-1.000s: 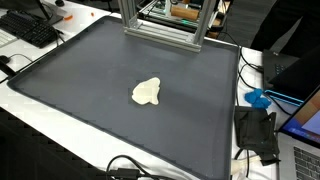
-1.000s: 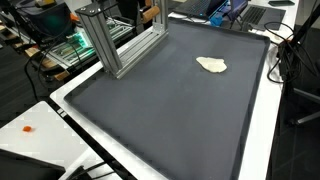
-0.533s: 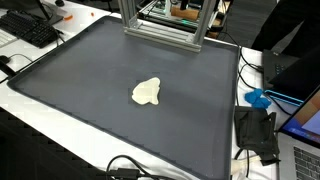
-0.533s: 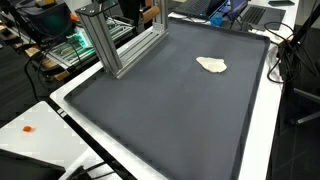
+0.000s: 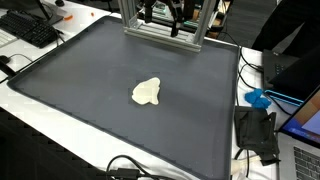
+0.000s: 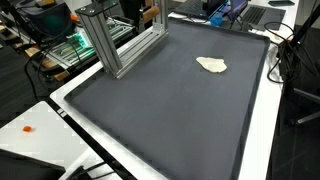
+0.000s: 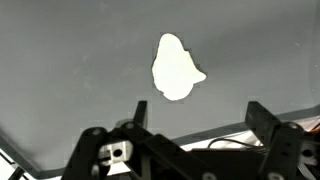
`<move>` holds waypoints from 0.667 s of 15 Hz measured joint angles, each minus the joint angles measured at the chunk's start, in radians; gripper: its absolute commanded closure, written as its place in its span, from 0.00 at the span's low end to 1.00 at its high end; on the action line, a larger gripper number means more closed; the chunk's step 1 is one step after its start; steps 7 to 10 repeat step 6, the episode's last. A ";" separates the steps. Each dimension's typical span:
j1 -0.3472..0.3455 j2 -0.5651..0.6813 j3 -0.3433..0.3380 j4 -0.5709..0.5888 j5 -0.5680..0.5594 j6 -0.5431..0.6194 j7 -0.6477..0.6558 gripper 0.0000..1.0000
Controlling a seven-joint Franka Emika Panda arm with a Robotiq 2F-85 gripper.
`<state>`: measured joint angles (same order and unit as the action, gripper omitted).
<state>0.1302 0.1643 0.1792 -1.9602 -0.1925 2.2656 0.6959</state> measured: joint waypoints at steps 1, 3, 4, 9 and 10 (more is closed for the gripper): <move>0.007 0.014 -0.008 0.012 0.000 0.000 0.001 0.00; 0.015 0.035 -0.018 0.026 0.000 0.015 -0.007 0.00; 0.016 0.040 -0.020 0.028 0.000 0.020 -0.009 0.00; 0.017 0.042 -0.021 0.030 0.000 0.022 -0.009 0.00; 0.017 0.042 -0.021 0.030 0.000 0.022 -0.009 0.00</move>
